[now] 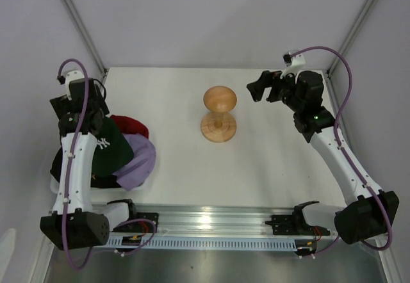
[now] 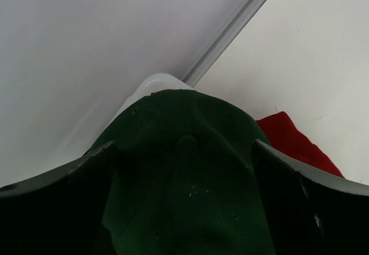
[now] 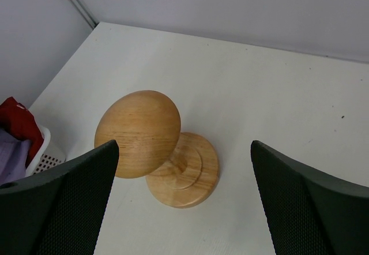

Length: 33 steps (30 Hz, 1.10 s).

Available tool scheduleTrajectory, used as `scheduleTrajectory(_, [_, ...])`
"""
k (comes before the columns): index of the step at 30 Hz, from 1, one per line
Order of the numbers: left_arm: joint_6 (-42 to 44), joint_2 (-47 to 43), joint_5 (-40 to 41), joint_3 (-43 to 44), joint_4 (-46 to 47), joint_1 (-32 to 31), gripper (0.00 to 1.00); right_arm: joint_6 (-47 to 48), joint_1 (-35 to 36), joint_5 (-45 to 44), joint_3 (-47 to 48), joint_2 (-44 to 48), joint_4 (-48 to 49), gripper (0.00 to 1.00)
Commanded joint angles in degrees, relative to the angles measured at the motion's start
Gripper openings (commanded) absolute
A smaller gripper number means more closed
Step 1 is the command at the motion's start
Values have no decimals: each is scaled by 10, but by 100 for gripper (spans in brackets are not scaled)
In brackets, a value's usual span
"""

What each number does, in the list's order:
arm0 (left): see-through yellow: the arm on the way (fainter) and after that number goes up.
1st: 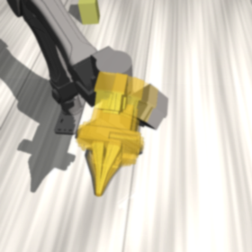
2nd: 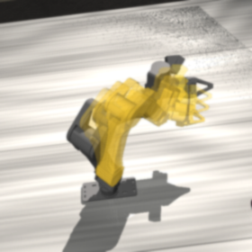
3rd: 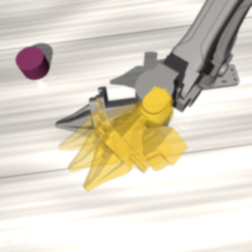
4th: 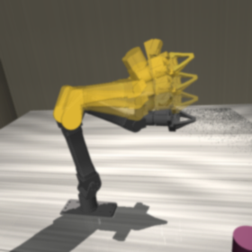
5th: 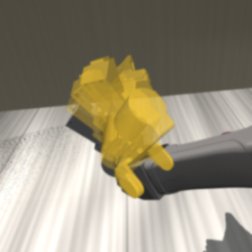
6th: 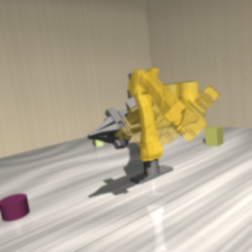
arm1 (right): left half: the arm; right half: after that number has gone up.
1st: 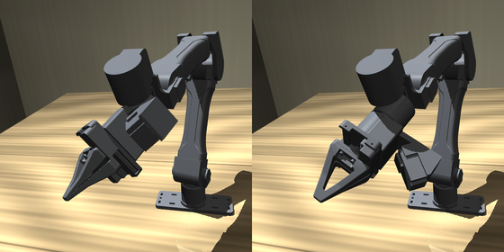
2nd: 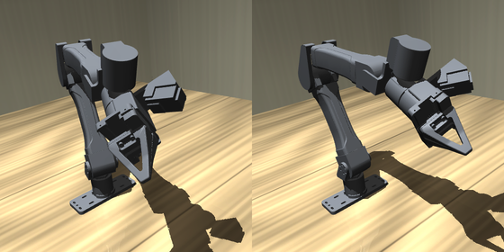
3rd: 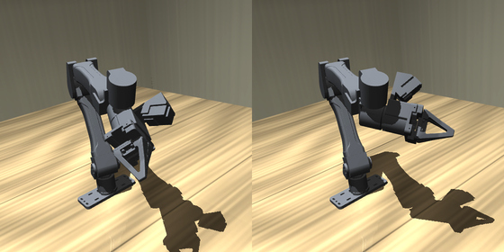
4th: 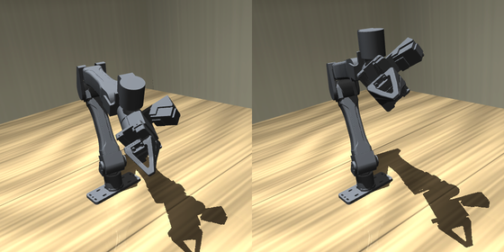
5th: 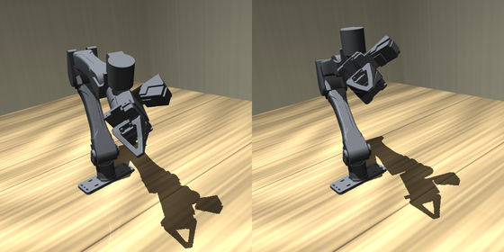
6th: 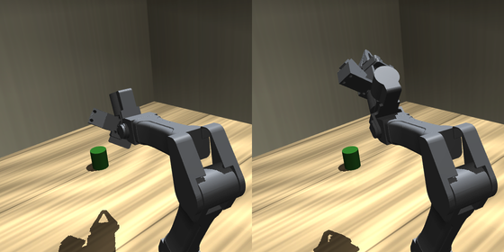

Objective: Stack the hats

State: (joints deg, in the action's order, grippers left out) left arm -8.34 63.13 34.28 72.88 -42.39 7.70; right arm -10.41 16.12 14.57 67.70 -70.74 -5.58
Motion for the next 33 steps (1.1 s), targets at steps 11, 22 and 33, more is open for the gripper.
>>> scheduleTrajectory(11, [3, -21, -43, -63, 4, 16, 97, -1, -28, 6, -3, 12, 32, 99])
scheduleTrajectory(22, [-8, -77, -76, -71, 0, 16, 1, -17, -28, 14, -9, 10, 43, 99])
scheduleTrajectory(33, [23, -106, -354, 155, -6, -103, 1, -106, -60, 20, -13, 0, 73, 99])
